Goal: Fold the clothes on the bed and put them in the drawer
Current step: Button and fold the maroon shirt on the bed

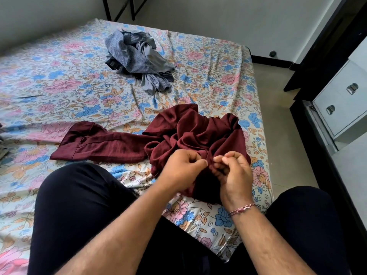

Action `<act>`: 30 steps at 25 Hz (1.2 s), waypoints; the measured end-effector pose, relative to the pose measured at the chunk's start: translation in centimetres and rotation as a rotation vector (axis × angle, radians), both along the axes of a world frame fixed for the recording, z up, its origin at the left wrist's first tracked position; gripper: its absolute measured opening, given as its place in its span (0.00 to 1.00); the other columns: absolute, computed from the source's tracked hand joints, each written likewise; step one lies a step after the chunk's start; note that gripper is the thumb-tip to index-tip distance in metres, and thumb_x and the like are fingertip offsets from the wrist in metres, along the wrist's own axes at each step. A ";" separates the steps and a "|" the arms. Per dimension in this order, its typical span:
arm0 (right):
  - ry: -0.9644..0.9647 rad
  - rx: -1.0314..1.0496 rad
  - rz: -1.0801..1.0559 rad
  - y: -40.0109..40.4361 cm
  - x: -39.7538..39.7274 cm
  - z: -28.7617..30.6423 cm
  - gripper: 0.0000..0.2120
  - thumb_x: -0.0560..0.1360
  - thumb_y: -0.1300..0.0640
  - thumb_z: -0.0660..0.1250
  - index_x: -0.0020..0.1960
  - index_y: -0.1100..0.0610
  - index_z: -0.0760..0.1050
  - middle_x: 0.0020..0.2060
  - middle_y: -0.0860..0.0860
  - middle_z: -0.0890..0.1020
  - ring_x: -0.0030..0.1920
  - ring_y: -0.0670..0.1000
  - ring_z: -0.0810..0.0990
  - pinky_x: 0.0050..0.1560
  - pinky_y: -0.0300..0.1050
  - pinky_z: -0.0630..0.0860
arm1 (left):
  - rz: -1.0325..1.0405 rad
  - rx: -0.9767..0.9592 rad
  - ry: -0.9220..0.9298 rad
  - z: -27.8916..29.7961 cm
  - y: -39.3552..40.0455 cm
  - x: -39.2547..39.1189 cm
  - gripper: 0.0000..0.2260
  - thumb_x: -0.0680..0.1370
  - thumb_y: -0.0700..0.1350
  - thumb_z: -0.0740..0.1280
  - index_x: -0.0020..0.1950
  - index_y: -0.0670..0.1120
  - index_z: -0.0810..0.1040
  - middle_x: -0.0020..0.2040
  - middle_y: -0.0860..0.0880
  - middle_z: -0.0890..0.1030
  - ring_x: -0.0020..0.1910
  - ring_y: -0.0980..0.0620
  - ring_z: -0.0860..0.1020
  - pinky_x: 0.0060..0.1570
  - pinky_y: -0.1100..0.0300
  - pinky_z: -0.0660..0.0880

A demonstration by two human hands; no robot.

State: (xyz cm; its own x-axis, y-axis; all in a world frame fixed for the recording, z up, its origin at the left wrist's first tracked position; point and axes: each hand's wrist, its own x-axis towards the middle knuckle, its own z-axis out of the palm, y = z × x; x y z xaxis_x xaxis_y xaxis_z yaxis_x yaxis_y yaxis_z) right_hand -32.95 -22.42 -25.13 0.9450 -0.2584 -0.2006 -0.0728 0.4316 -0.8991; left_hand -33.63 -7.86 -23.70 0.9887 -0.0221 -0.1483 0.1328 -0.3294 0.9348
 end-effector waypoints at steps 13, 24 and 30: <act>0.105 -0.731 -0.109 -4.6 9.7 -0.7 0.13 0.76 0.61 0.71 0.60 0.52 0.85 0.57 0.44 0.83 0.59 0.45 0.81 0.61 0.40 0.75 | -0.478 1.054 -0.212 1.5 5.4 14.1 0.30 0.76 0.49 0.69 0.78 0.53 0.65 0.66 0.43 0.78 0.63 0.39 0.78 0.62 0.43 0.78; 0.170 -0.496 -0.032 -9.6 10.0 -4.0 0.15 0.73 0.64 0.78 0.56 0.53 0.80 0.46 0.54 0.87 0.46 0.56 0.86 0.52 0.54 0.83 | -0.175 0.921 -0.425 7.1 6.9 12.0 0.11 0.79 0.56 0.65 0.46 0.52 0.84 0.36 0.53 0.84 0.35 0.51 0.82 0.39 0.56 0.81; -0.006 -0.792 0.106 -8.0 7.9 -4.0 0.06 0.80 0.59 0.71 0.50 0.49 0.83 0.45 0.41 0.87 0.46 0.42 0.85 0.50 0.41 0.78 | -0.209 0.822 0.035 -0.2 -2.0 19.1 0.22 0.80 0.62 0.66 0.63 0.47 0.76 0.54 0.46 0.82 0.54 0.42 0.81 0.52 0.50 0.78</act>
State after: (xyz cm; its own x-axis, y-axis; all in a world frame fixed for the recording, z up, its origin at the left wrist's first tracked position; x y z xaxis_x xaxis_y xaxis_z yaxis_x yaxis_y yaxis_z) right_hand -25.07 -30.47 -29.18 0.9730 -0.2307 0.0100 -0.0720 -0.3444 -0.9361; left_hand -14.51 -9.86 -23.85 0.9709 -0.0755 -0.2274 0.0181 -0.9232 0.3839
